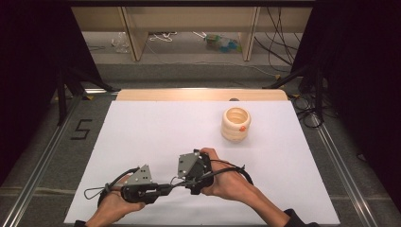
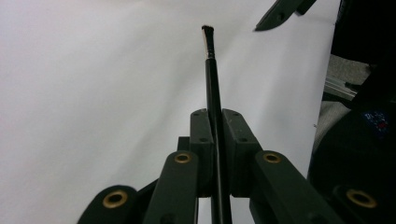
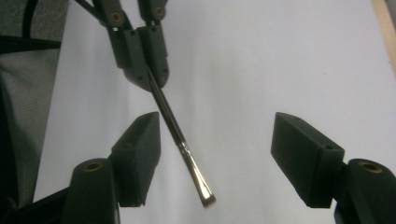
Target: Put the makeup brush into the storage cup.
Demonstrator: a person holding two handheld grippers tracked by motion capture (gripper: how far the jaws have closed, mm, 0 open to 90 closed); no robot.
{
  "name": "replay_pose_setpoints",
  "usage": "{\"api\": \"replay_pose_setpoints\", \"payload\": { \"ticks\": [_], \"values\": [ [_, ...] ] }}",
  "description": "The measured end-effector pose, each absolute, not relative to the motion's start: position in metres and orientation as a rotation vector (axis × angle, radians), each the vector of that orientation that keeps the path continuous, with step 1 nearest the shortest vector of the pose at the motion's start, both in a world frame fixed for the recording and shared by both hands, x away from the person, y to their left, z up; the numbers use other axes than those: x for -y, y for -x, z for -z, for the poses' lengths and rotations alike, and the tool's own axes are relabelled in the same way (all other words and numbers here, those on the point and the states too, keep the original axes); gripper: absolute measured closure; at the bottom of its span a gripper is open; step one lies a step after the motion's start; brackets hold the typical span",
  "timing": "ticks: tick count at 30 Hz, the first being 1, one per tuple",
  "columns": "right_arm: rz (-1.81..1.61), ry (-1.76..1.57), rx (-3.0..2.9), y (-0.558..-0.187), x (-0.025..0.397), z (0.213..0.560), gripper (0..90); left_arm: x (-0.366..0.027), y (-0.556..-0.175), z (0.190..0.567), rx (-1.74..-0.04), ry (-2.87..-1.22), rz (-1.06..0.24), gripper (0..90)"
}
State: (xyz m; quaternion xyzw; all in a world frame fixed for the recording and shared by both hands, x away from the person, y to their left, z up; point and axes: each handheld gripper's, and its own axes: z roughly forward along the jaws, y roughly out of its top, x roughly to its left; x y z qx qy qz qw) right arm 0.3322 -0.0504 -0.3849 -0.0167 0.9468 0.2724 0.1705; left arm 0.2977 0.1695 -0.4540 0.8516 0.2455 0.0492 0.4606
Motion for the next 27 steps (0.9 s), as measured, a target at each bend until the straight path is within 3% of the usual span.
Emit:
{"api": "replay_pose_setpoints", "payload": {
  "ticks": [27],
  "values": [
    [-1.09, -0.4, -2.562, -0.35, 0.108, 0.389, 24.7, -0.179, -0.302, 0.444, -0.669, -1.971, -0.235, 83.3]
  ]
}}
